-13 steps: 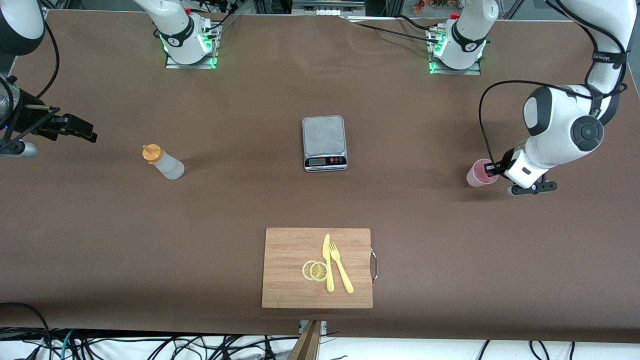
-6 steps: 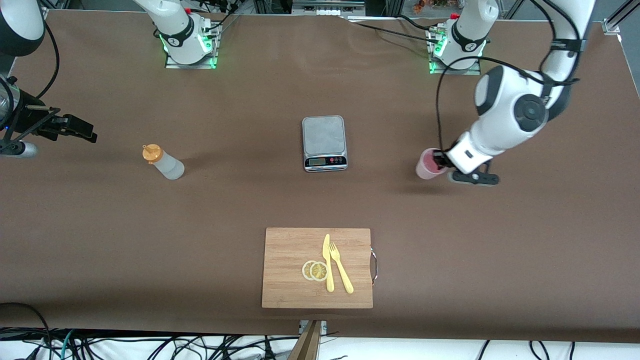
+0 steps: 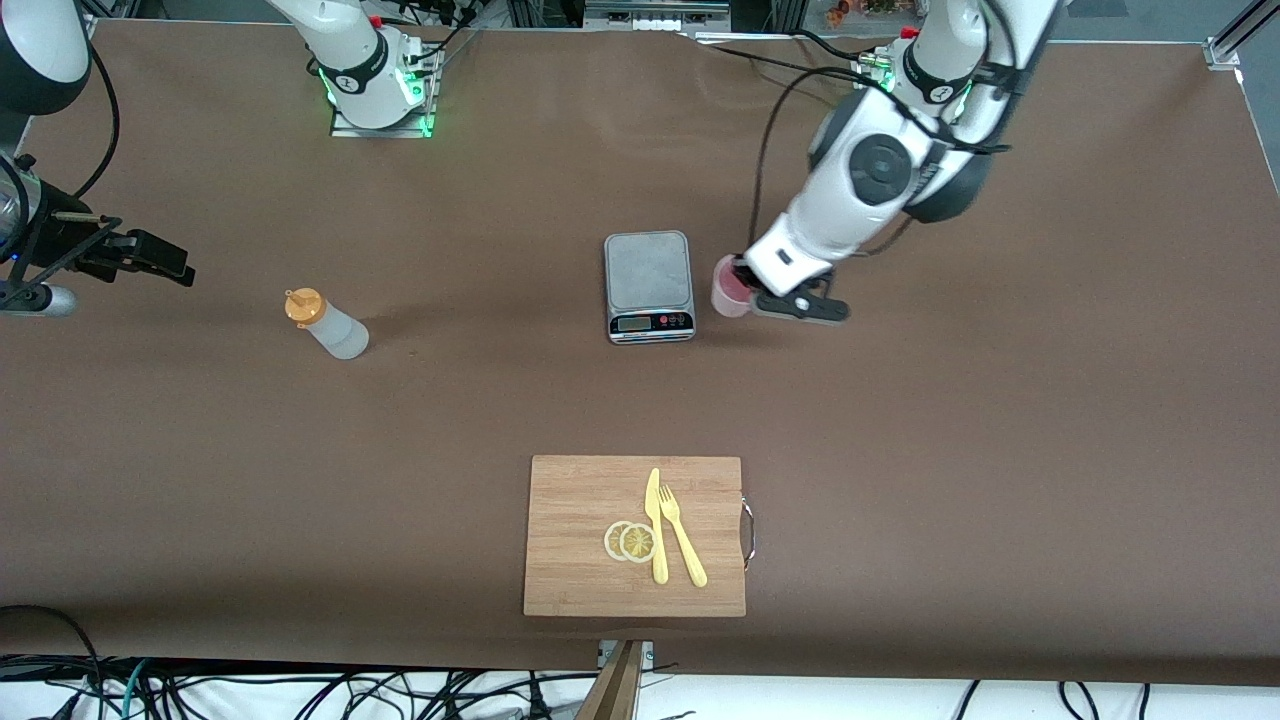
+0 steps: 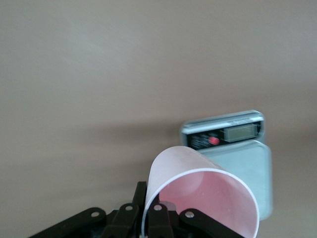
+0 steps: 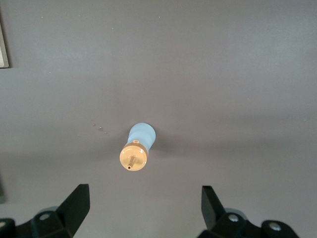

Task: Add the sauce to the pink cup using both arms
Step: 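Carry the pink cup with the left gripper onto the scale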

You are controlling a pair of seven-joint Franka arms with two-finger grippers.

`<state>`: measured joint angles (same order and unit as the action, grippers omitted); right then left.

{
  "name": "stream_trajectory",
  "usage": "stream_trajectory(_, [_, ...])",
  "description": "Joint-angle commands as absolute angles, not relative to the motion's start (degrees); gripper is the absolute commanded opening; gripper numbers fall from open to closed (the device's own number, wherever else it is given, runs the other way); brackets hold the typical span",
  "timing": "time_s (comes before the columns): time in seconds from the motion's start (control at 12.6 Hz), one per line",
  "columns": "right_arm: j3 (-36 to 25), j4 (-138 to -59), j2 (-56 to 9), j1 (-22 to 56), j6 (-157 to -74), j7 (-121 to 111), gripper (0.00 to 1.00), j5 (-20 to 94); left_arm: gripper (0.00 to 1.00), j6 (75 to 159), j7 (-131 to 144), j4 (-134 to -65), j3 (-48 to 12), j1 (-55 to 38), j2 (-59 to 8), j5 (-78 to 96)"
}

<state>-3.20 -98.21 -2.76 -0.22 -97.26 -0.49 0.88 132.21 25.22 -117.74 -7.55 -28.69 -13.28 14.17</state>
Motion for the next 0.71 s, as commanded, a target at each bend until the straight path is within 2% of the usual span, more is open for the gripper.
stream_trajectory(0.0, [-3.2, -97.7, -2.7, -0.5, -96.4, -1.3, 1.00, 1.5, 0.00, 132.4, 34.2, -110.2, -6.8, -35.2, -20.4, 14.7])
stream_trajectory(0.63, [-3.2, -97.7, -2.7, -0.5, -96.4, -1.3, 1.00, 1.5, 0.00, 132.4, 36.5, -110.8, -6.7, -41.3, -23.3, 12.5])
